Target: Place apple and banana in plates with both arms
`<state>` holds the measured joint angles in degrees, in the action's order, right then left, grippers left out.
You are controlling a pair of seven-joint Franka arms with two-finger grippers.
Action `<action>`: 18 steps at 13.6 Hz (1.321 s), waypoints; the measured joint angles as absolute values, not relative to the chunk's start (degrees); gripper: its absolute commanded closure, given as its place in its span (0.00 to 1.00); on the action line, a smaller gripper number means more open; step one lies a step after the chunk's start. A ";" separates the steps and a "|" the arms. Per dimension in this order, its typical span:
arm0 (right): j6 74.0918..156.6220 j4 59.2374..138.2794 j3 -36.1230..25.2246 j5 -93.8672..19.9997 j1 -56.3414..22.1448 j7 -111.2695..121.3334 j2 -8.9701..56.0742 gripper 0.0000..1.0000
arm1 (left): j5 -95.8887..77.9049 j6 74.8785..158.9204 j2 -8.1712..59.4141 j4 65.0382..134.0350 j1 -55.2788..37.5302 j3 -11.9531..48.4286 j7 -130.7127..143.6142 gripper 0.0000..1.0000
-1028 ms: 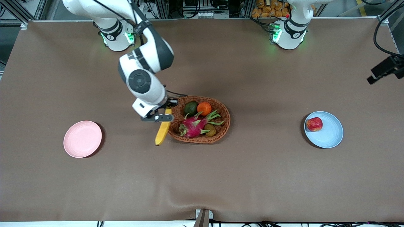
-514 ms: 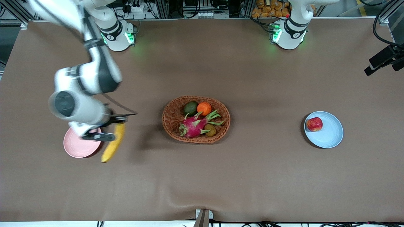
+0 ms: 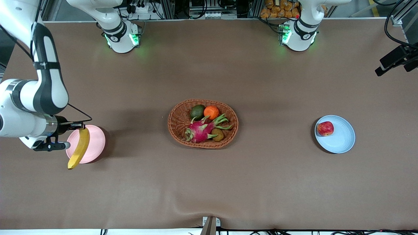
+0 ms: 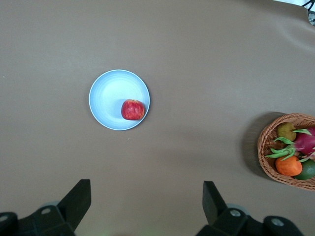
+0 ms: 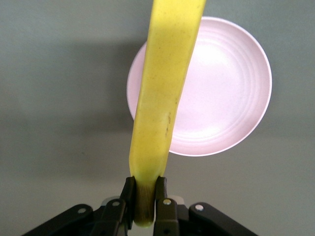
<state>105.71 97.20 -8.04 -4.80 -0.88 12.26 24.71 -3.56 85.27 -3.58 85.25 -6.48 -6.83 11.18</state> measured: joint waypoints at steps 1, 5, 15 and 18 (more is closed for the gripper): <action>105.79 97.20 -8.02 -4.80 -0.50 13.12 25.58 1.00 | -3.56 85.27 -3.58 85.25 -6.47 -6.86 11.18 0.00; 108.04 95.98 -7.95 -4.80 0.57 16.42 30.51 0.01 | -3.56 85.27 -3.58 85.18 -6.44 -6.99 11.18 0.00; 102.06 90.51 -6.88 -4.47 -0.86 15.39 16.26 0.00 | -3.56 85.27 -3.59 85.09 -6.42 -7.15 11.18 0.00; 98.57 90.80 -6.78 -2.34 -1.72 14.17 7.59 0.00 | -3.56 85.27 -3.57 85.14 -6.40 -7.25 11.18 0.00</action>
<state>98.57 90.80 -6.78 -2.34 -1.72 14.17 7.59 -3.56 85.27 -3.57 85.14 -6.40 -7.25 11.18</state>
